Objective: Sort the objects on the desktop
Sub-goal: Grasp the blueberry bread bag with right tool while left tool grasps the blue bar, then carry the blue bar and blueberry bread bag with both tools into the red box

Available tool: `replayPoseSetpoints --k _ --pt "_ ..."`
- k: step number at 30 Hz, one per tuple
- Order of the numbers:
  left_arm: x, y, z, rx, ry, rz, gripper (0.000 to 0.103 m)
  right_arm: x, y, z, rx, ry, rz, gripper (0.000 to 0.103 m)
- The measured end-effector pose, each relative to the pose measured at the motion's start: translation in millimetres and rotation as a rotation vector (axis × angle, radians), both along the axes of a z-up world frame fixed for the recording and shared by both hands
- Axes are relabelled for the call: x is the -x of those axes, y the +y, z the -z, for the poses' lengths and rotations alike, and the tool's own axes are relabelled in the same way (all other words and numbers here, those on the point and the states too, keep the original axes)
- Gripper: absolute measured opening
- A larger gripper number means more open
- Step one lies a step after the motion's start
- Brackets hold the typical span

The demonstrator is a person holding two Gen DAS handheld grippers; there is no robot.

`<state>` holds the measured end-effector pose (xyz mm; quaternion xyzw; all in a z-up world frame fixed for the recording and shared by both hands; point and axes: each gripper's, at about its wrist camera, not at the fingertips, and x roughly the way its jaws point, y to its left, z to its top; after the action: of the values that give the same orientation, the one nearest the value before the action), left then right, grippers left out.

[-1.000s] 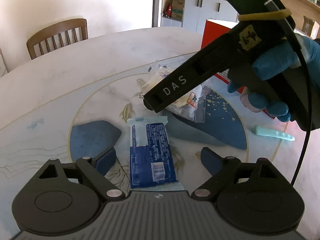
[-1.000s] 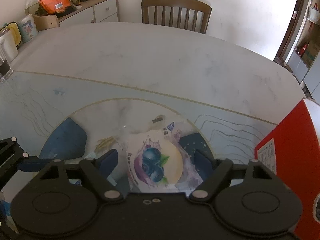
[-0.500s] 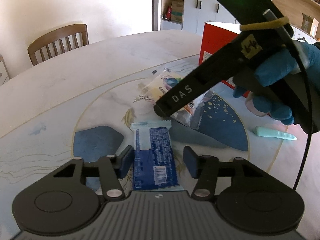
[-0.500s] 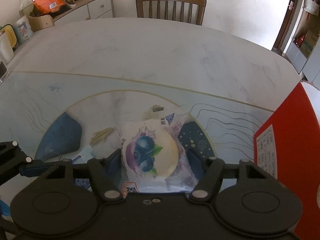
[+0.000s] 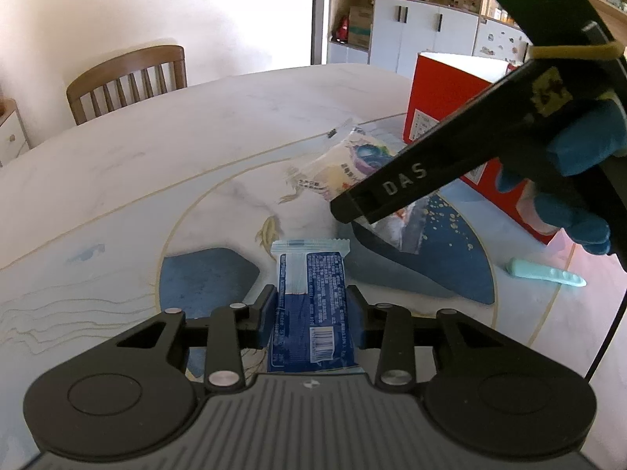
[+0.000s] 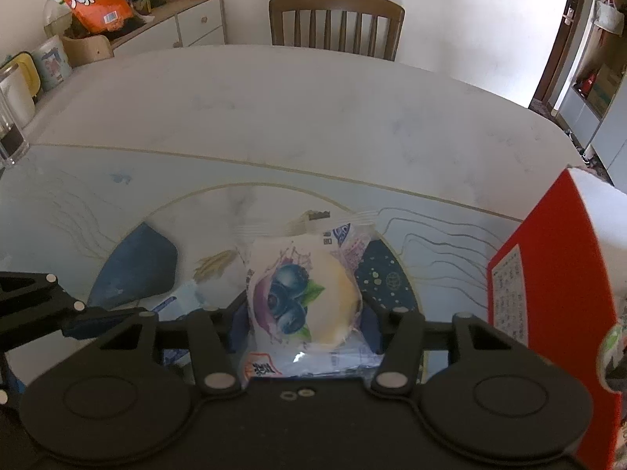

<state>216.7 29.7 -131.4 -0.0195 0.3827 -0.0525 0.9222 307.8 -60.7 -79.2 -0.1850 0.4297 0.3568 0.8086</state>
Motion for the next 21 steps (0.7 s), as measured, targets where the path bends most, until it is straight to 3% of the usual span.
replayPoseSetpoints --k 21 --pt "16 -13 -59 -0.001 -0.08 -0.005 0.036 24 -44 -64 -0.109 -0.013 0.045 0.055"
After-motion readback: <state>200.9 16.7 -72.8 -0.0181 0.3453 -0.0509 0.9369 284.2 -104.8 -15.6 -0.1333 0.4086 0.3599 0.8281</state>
